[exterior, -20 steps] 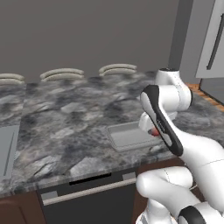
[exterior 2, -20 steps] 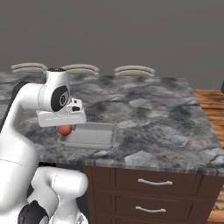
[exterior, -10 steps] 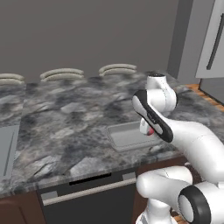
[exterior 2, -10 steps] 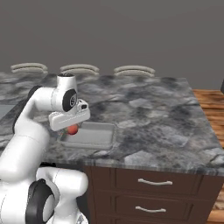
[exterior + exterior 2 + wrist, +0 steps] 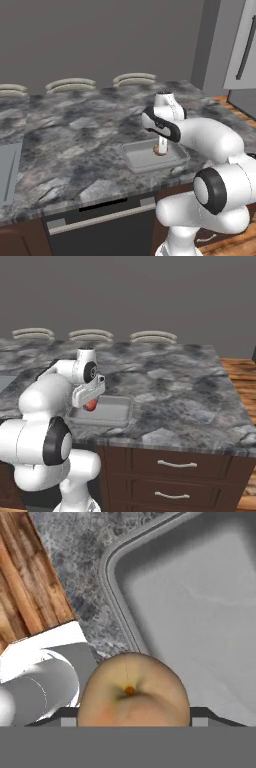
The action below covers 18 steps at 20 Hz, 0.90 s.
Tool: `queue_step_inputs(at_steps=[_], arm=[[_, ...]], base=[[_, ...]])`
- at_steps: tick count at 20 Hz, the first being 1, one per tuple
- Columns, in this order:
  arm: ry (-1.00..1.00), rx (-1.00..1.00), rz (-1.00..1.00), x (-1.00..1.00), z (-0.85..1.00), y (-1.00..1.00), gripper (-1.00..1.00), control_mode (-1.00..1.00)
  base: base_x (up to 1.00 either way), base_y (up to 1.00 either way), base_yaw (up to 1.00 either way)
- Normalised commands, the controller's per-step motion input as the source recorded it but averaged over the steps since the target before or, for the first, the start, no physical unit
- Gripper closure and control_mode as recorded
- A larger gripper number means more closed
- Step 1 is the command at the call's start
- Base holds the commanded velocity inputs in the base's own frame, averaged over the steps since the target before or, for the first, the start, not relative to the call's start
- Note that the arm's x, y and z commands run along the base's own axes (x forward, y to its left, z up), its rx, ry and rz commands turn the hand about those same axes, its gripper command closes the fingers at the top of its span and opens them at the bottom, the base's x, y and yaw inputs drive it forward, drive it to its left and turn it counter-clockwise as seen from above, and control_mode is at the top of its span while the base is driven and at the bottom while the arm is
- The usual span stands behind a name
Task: Pick the tangerine and peach from the fridge and place them inside the tupperware on the counter.
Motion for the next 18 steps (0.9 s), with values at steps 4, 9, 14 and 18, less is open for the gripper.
queue_step_inputs(at_steps=[4,9,14,18], arm=[[0.01,0.0,0.34,0.6,-0.5,0.0,1.0,-1.0],[0.0,0.0,0.3,0.51,-0.49,0.02,1.0,-1.0],[0.0,0.0,0.21,0.43,-0.45,0.05,1.0,-1.0],[0.0,0.0,0.15,0.3,-0.35,0.02,1.0,-1.0]], base=[[0.0,0.0,0.0],[0.0,0.0,0.0],[0.0,0.0,0.0],[0.0,0.0,0.0]])
